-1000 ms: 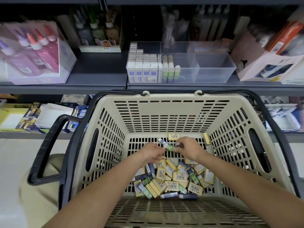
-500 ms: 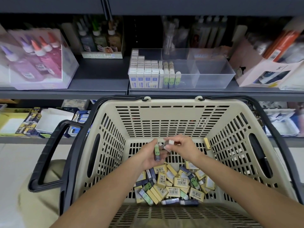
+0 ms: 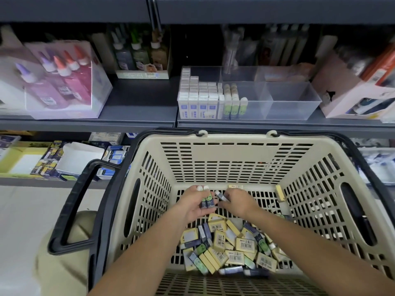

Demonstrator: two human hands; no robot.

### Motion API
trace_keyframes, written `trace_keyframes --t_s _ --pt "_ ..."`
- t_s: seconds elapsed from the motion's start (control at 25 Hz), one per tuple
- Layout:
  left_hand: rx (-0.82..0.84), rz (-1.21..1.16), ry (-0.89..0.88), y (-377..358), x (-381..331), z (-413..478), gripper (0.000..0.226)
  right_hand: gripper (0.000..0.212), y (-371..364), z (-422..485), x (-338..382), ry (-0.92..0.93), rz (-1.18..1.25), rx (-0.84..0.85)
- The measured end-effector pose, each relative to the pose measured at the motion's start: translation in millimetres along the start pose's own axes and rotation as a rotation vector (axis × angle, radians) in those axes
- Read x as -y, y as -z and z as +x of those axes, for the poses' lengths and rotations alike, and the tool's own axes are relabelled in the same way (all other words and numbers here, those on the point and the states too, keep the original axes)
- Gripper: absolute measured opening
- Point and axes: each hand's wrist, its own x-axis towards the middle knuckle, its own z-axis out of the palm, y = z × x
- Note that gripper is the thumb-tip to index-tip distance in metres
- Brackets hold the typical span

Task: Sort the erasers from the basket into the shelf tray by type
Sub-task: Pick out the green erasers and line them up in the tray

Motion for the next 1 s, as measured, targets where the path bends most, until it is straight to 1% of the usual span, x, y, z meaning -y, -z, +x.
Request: trace_keyframes --t_s 0.08,0.16,0.2,0.28,0.36,0.4,0.48,0.56,0.64,0.72,0.8,0.92,1.0 --pt "0.013 0.026 -0.015 0 2 1 0.014 0.022 -4 5 4 0.005 -0.055 0.042" --pt "-0.005 0.053 -0.021 2 3 2 0.016 0.015 3 7 3 -0.015 -0.015 0.037" --pt "-0.024 0.064 -0.025 2 3 2 0.02 0.012 8 7 2 -0.023 0.081 0.035" --pt "-0.035 0.073 -0.047 3 1 3 0.032 0.009 19 3 2 -0.003 0.362 0.063" --pt "0.028 0.05 -0.07 0 0 1 0.036 0.014 31 -8 7 0.042 0.624 0.115" --pt "0.06 0.053 -0.085 -3 -2 -1 0.036 0.018 36 -14 8 0.075 0.685 0.123" --pt "0.094 0.132 -0.147 -13 -7 -7 0.035 0.018 49 -23 8 0.134 0.702 0.117" --pt "0.124 0.215 -0.229 -23 -17 -16 0.036 0.02 66 -32 6 0.191 0.667 0.089" --pt "0.169 0.224 -0.305 -32 -31 -26 0.034 0.032 85 -42 6 0.236 0.667 0.045" --pt "0.206 0.223 -0.373 -37 -44 -37 0.033 0.035 104 -49 9 0.282 0.67 0.014" --pt "0.199 0.315 -0.469 -42 -57 -47 0.029 0.024 124 -55 14 0.326 0.616 -0.062" --pt "0.181 0.413 -0.63 -53 -78 -63 0.023 0.007 157 -61 25 0.363 0.635 -0.173" --pt "0.15 0.39 -0.697 -60 -96 -71 0.02 0.008 181 -63 31 0.375 0.621 -0.209"
